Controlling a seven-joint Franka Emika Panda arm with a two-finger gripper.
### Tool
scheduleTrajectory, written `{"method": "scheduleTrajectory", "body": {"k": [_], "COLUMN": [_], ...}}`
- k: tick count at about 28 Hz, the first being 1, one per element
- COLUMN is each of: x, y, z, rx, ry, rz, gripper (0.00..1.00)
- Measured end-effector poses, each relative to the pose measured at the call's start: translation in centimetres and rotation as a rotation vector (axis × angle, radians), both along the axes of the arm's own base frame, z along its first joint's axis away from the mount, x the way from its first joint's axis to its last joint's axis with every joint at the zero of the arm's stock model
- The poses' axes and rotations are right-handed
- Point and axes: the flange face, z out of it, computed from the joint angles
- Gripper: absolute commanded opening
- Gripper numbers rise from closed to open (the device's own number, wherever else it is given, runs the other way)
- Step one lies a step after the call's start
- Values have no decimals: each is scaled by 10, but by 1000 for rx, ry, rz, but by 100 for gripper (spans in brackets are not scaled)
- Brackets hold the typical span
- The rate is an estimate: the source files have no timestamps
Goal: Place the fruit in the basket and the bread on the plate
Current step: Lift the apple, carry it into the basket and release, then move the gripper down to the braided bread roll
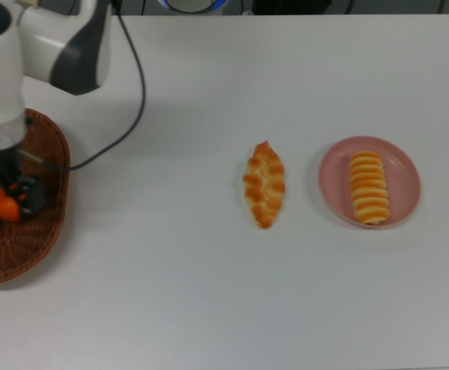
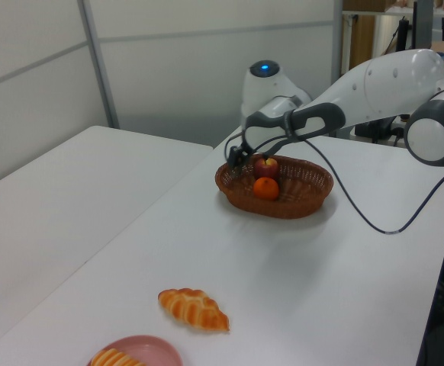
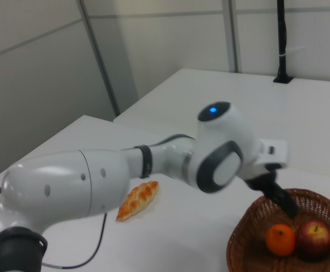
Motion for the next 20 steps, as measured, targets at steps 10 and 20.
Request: {"method": "scheduleTrajectory", "body": {"k": [10,20], "x": [7,-22], "y": [160,310], "z": [-8,-24], "rx": [14,-14], "ry": [197,402], "rz": [179,352], "gripper": [100,100]}}
